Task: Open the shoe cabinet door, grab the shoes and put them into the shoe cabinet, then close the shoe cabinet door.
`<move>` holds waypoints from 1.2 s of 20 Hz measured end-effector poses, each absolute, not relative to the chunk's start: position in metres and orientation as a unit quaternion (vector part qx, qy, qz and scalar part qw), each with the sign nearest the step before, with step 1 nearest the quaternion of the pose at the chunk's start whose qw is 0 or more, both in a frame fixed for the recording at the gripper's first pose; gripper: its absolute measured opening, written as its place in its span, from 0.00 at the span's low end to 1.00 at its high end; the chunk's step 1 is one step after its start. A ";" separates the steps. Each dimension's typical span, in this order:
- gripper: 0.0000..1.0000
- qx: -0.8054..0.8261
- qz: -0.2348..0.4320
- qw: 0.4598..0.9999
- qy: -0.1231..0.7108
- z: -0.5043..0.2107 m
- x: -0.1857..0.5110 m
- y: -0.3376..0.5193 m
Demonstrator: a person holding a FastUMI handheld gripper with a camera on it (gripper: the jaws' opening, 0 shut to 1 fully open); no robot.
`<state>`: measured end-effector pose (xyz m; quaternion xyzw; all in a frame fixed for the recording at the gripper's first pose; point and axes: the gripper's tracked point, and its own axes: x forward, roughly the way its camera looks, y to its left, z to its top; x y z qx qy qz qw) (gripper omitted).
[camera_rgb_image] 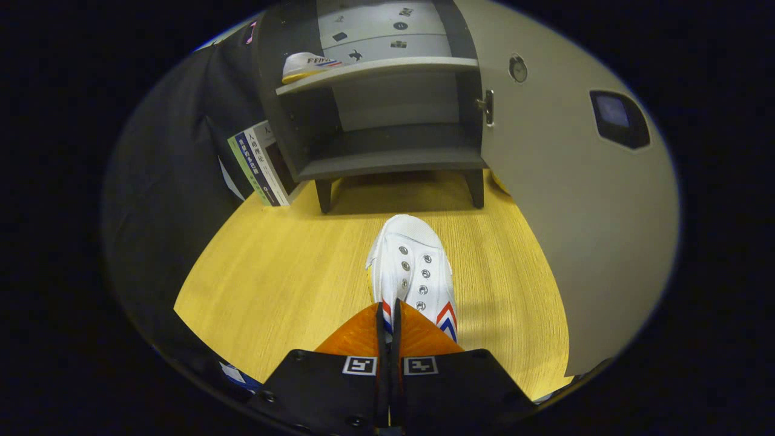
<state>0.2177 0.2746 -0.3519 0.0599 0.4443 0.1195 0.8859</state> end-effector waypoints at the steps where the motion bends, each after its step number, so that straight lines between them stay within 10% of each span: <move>1: 0.02 0.062 0.124 0.889 0.436 -0.343 0.225 0.281; 24: 0.02 0.093 0.153 0.954 0.242 -0.151 0.419 0.317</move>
